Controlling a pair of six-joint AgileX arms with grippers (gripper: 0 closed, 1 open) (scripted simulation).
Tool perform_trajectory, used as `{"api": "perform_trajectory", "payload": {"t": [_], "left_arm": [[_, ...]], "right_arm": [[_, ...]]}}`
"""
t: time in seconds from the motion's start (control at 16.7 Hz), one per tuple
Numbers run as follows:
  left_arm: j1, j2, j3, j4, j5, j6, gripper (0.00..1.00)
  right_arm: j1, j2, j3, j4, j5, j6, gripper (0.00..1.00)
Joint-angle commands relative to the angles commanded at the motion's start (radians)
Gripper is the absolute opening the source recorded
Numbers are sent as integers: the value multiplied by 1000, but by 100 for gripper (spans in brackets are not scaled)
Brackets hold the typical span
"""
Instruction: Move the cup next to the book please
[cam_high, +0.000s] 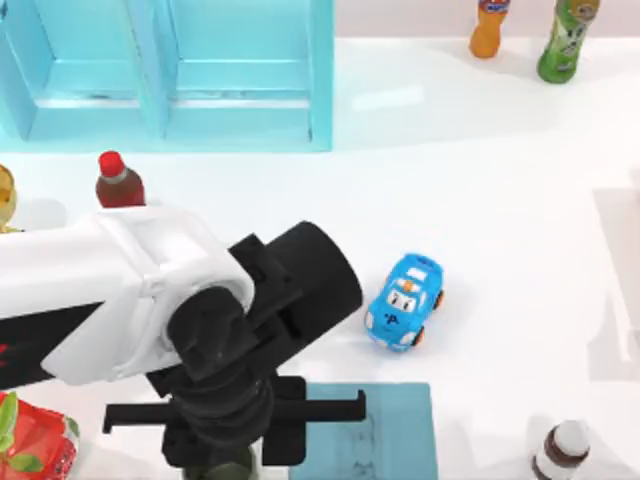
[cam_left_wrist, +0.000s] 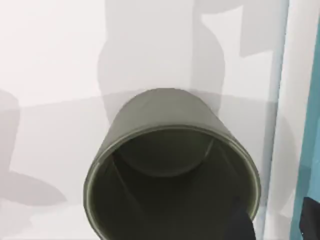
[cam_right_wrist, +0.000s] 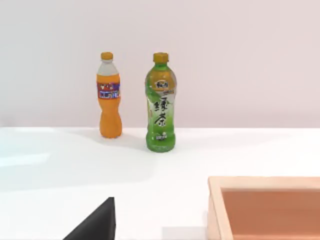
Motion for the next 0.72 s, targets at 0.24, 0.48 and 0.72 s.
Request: {"api": "perform_trajectory", "payload": {"t": [0.24, 0.48, 0.72], "left_arm": [[0, 0, 0, 0, 0, 0, 83], [0, 0, 0, 0, 0, 0, 100], [0, 0, 0, 0, 0, 0, 100]], "right_arm": [[0, 0, 0, 0, 0, 0, 100], [0, 0, 0, 0, 0, 0, 100], [0, 0, 0, 0, 0, 0, 100]]}}
